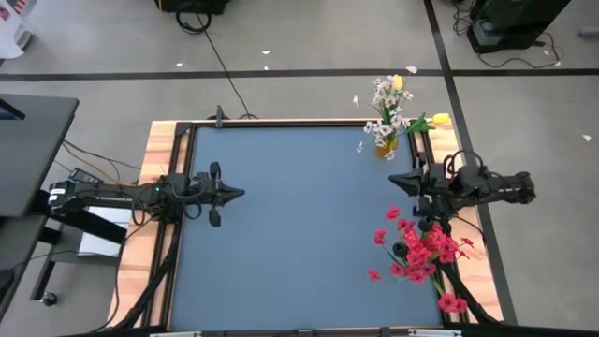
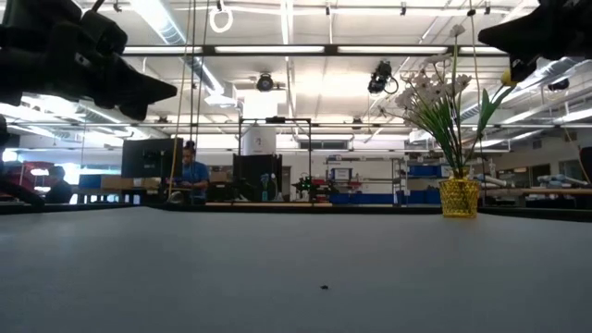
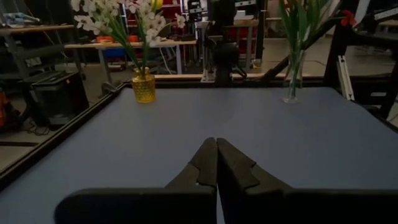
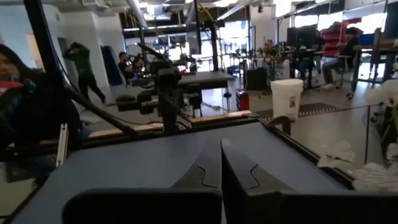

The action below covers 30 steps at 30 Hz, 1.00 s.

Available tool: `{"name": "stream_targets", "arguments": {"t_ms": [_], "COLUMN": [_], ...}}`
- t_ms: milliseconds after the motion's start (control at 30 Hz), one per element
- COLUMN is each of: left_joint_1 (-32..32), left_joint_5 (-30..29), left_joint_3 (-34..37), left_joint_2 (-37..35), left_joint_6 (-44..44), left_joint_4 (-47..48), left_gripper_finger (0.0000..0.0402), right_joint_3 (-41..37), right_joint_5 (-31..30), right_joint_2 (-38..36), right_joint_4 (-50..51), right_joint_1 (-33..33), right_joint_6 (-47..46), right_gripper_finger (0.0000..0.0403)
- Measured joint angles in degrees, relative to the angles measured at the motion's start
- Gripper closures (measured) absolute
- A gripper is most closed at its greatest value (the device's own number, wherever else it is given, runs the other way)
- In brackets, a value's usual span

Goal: Sort flowers into vase by color
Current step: Return to Home Position

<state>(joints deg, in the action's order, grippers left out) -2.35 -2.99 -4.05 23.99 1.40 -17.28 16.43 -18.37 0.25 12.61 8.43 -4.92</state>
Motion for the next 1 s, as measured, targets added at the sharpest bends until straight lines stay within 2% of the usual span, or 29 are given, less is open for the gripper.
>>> {"name": "stream_targets", "arguments": {"t_ms": [367,600,1000], "left_joint_1": [0.0,0.0,-0.1], "left_joint_5": [1.9,2.2,2.2], "left_joint_3": [0.1,3.5,3.5], "left_joint_2": [0.0,-1.0,-7.2], "left_joint_6": [2.1,1.1,2.5], "left_joint_4": [0.3,-3.7,0.5], "left_gripper_finger": [0.0397,0.0397,0.0397], "right_joint_3": [-8.7,-12.4,-12.5], "right_joint_5": [0.5,0.8,0.2], "right_joint_2": [0.0,0.0,0.0], "right_joint_4": [-10.2,-14.6,-13.0], "right_joint_1": [0.0,0.0,0.0], "right_joint_6": [0.0,-1.1,-0.9], "right_gripper_finger": [0.0403,0.0403,0.0403]}}
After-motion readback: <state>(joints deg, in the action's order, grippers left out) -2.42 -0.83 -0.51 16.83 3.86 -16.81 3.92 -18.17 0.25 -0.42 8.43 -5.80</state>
